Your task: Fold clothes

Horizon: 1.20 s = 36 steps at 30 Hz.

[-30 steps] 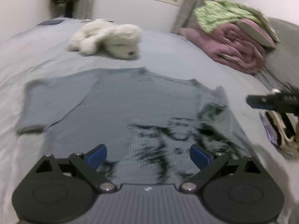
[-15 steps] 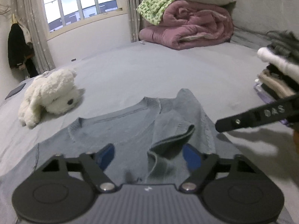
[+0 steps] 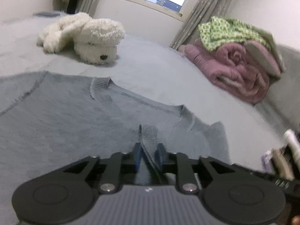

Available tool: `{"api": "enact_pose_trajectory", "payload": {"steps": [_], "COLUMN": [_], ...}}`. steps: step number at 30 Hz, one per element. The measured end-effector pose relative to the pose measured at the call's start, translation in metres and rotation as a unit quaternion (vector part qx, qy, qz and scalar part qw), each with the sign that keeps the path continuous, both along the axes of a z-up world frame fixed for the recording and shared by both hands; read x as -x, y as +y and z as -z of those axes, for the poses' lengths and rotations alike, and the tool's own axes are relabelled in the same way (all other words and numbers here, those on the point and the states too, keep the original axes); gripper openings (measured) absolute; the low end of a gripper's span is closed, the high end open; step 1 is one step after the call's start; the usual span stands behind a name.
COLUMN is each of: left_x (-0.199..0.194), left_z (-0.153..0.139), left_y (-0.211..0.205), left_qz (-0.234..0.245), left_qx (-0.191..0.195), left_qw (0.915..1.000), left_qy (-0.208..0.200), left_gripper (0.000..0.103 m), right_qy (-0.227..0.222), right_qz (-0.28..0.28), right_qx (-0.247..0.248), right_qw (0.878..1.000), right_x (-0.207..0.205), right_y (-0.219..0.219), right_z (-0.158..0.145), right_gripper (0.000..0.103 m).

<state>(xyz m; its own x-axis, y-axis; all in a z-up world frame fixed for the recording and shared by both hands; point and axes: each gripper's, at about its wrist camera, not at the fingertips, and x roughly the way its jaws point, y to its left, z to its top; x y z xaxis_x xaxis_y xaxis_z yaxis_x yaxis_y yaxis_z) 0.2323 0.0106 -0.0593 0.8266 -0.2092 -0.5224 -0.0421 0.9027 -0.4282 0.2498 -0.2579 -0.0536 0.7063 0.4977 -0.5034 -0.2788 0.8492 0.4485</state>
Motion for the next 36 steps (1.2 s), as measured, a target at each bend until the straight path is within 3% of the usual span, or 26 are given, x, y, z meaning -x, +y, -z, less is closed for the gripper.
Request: {"api": "enact_pose_trajectory", "payload": {"steps": [3,6,12,18,20,21,32,35,36], "left_x": [-0.005,-0.010,-0.012,-0.010,-0.011,-0.011,-0.012,-0.012,-0.012], "left_z": [0.010,0.010,0.005,0.001,0.000,0.000,0.007,0.009,0.010], "left_y": [0.002,0.004,0.012,0.020,0.022,0.023,0.025,0.025,0.025], "left_qz": [0.004,0.006,-0.003,-0.020,-0.024,-0.026,-0.015,-0.011,-0.010], "left_qx": [0.038,0.050,0.051,0.054,0.050,0.051,0.052,0.052,0.052], "left_qw": [0.9992,0.9987,0.9986,0.9980,0.9979,0.9979,0.9983,0.9984,0.9985], "left_qy": [-0.012,-0.007,-0.013,-0.027,-0.032,-0.032,-0.021,-0.018,-0.017], "left_gripper": [0.022,0.004,0.003,0.003,0.003,0.003,0.006,0.010,0.016], "right_qy": [0.001,0.009,0.034,0.025,0.016,0.011,-0.011,-0.006,0.000], "right_qz": [0.010,0.017,0.034,0.060,0.068,0.073,0.080,0.069,0.066], "right_qx": [-0.013,-0.028,-0.064,-0.064,-0.057,-0.051,0.016,0.015,0.015], "right_qw": [1.000,0.999,0.997,0.996,0.996,0.996,0.997,0.997,0.998], "right_x": [-0.004,-0.010,-0.034,-0.057,-0.060,-0.060,-0.058,-0.056,-0.053], "right_y": [-0.001,-0.001,-0.006,0.006,0.010,0.011,0.024,0.024,0.024], "right_z": [0.004,0.004,0.002,0.003,0.006,0.007,0.008,0.003,0.000], "right_gripper": [0.036,0.036,0.036,0.035,0.026,0.009,0.011,0.021,0.029]}}
